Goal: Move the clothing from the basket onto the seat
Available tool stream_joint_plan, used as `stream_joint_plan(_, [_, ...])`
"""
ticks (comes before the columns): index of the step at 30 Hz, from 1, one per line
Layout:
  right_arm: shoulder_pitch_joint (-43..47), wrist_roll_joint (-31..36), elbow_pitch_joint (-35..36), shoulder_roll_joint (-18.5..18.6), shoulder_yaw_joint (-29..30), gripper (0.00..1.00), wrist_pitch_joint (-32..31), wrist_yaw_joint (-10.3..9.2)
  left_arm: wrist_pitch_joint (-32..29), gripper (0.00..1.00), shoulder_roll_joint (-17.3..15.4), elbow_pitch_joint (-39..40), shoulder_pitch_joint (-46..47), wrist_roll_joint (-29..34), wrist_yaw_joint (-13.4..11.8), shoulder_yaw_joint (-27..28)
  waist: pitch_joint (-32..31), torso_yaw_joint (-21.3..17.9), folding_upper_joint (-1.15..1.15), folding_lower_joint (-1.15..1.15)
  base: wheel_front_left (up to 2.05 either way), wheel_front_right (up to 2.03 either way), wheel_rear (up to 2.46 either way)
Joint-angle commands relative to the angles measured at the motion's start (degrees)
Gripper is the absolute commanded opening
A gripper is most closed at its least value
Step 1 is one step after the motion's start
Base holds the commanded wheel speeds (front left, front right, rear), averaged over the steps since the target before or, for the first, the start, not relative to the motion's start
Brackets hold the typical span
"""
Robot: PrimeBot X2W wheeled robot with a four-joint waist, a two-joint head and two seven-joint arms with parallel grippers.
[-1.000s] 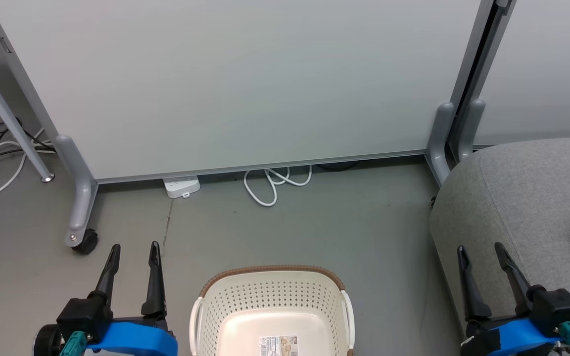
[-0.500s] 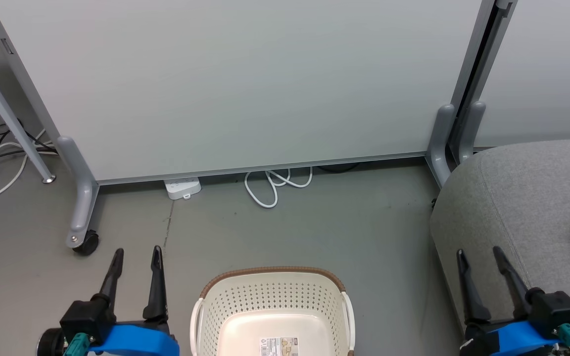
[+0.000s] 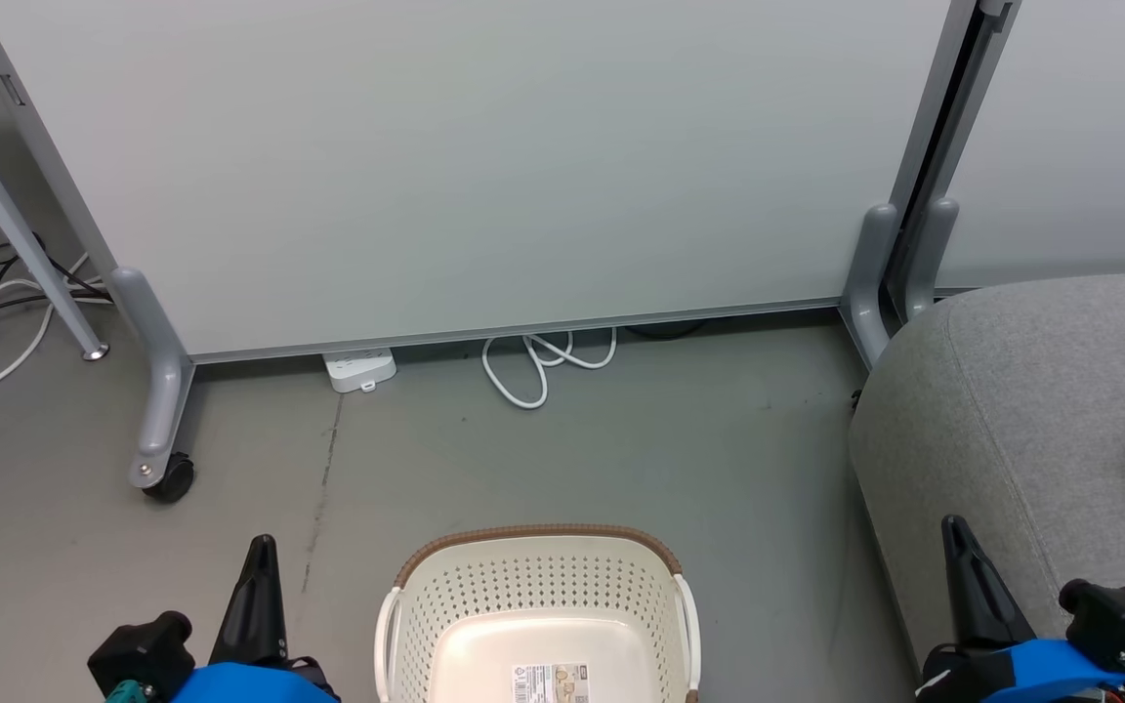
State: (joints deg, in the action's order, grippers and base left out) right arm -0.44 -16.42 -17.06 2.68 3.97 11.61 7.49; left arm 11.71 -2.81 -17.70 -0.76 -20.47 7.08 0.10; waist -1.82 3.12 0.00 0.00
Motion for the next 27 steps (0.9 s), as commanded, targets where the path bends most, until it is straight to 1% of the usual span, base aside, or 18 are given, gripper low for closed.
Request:
stream_joint_plan(1, [-1.3, -3.4, 1.3, 0.2, 0.1, 0.00, -0.6, 0.00, -0.6, 0.00, -0.1, 1.2, 2.0, -3.1, 0.1, 0.6, 0.0, -0.1, 0.00, 0.00, 0.00, 0.00, 0.00])
stream_joint_plan(15, [-2.2, -17.4, 1.8, 0.2, 0.5, 0.00, -3.9, 0.00, -3.9, 0.00, -0.1, 1.9, 3.0, -16.4, 0.2, 1.7, 0.3, -0.4, 0.00, 0.00, 0.00, 0.00, 0.00])
stream_joint_plan(27, [-2.9, -27.8, 2.1, 0.2, 0.9, 0.00, -6.4, 0.00, -6.5, 0.00, -0.1, 2.2, 3.8, -26.2, 0.2, 2.5, 0.5, -0.8, 0.00, 0.00, 0.00, 0.00, 0.00])
